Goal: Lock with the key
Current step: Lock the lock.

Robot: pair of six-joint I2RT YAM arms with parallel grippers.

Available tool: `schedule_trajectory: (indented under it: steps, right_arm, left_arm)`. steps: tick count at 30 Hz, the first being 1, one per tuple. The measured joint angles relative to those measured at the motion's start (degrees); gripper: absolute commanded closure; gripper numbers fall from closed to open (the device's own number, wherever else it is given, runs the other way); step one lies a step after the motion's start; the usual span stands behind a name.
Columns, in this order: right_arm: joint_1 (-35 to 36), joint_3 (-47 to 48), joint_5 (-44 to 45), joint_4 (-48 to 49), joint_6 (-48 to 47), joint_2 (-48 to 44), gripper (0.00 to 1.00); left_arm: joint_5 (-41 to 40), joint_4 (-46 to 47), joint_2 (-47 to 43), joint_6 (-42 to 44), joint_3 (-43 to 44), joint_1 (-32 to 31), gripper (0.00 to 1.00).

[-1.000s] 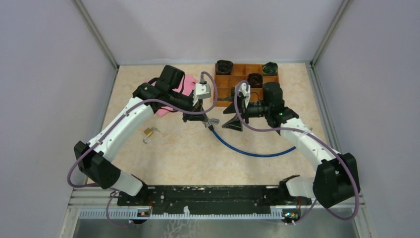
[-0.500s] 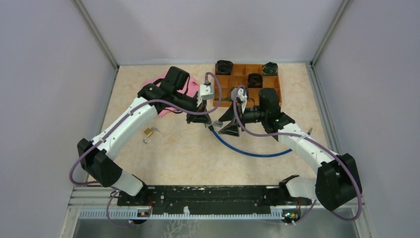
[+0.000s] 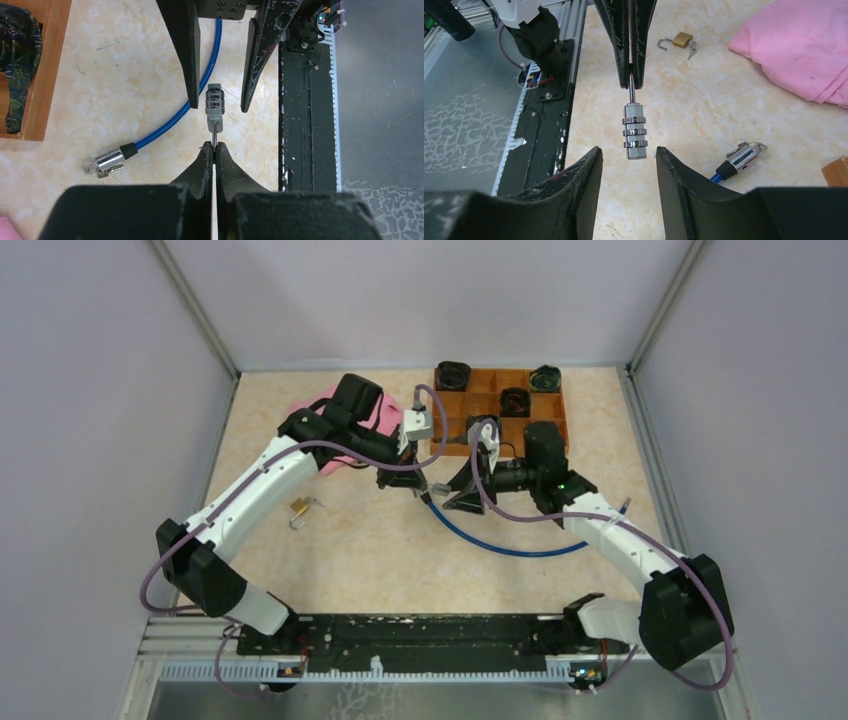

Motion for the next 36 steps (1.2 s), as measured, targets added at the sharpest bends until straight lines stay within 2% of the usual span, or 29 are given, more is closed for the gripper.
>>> schedule_trajectory:
  steps: [12, 16, 19, 24, 27, 30, 36]
  right_arm:
    - [0.0, 0.0, 0.7, 0.0, 0.2, 0.0, 0.74]
    - [0.0, 0.0, 0.9, 0.1, 0.3, 0.0, 0.85]
    - [0.0, 0.0, 1.2, 0.3, 0.5, 0.0, 0.98]
    - [0.0, -0.8, 1.7, 1.7, 1.8, 0.0, 1.0]
    - [0.0, -0.9, 2.4, 2.2, 3.1, 0.0, 1.0]
    - [-0.5, -1.6, 2.8, 4.1, 5.8, 0.2, 1.0]
    - [-3.8, -2.7, 2.9, 15.1, 16.1, 0.9, 1.0]
  left_arm:
    - [0.2, 0.0, 0.0, 0.0, 0.0, 0.0, 1.0]
    - [0.3, 0.0, 0.0, 0.0, 0.0, 0.0, 1.0]
    - [0.5, 0.0, 0.1, 0.0, 0.0, 0.0, 1.0]
    - [0.6, 0.0, 0.6, 0.0, 0.0, 0.0, 0.99]
    - [0.7, 0.0, 1.0, -0.1, 0.0, 0.1, 0.92]
    - [1.0, 0.0, 1.7, -0.6, 0.7, 0.3, 0.74]
    - [4.6, 3.8, 2.8, -3.4, 1.7, 2.5, 0.52]
